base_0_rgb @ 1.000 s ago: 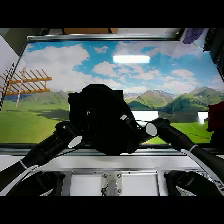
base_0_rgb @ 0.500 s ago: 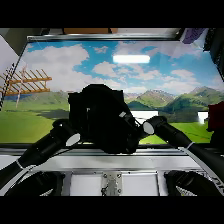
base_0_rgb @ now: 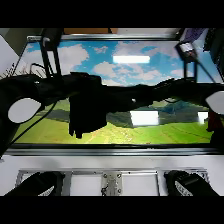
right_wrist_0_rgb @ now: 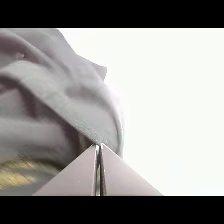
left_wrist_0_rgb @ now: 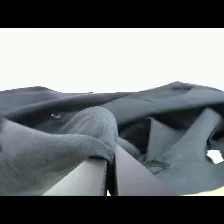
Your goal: Fold the clothes and pants, and hang the long-sleeved shirts on hangers.
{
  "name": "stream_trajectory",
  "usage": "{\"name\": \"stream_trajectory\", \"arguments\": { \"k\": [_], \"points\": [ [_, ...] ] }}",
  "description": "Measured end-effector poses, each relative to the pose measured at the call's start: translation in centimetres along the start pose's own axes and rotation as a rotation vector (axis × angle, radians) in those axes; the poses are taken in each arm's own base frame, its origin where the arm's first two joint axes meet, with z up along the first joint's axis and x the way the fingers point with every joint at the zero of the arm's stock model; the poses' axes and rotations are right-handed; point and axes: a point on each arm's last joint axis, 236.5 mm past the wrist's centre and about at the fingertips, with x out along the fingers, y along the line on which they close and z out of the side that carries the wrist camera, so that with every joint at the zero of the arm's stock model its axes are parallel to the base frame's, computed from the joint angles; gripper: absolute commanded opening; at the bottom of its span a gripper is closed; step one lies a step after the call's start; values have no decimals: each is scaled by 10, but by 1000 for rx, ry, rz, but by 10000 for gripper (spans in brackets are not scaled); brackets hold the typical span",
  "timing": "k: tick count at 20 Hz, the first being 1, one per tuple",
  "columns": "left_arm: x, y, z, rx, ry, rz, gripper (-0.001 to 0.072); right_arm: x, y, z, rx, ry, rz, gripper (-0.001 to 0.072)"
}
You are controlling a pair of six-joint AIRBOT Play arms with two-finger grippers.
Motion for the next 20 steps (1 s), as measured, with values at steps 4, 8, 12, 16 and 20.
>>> {"name": "stream_trajectory", "arguments": {
  "k": [4,8,12,16,20],
  "points": [
    [37,21,-75,11,179,48,23,1,-2,-71,119,133,-12,25],
    [64,27,-209,-11,461,42,23,20,15,-161,160,329,25,654],
    [62,24,-284,-12,612,27,23,29,25,-188,93,400,62,582],
    [57,24,-309,-9,667,27,23,43,47,-207,-53,477,131,542],
    [56,24,-315,-12,684,27,23,77,72,-218,-231,528,163,541]
  ]
}}
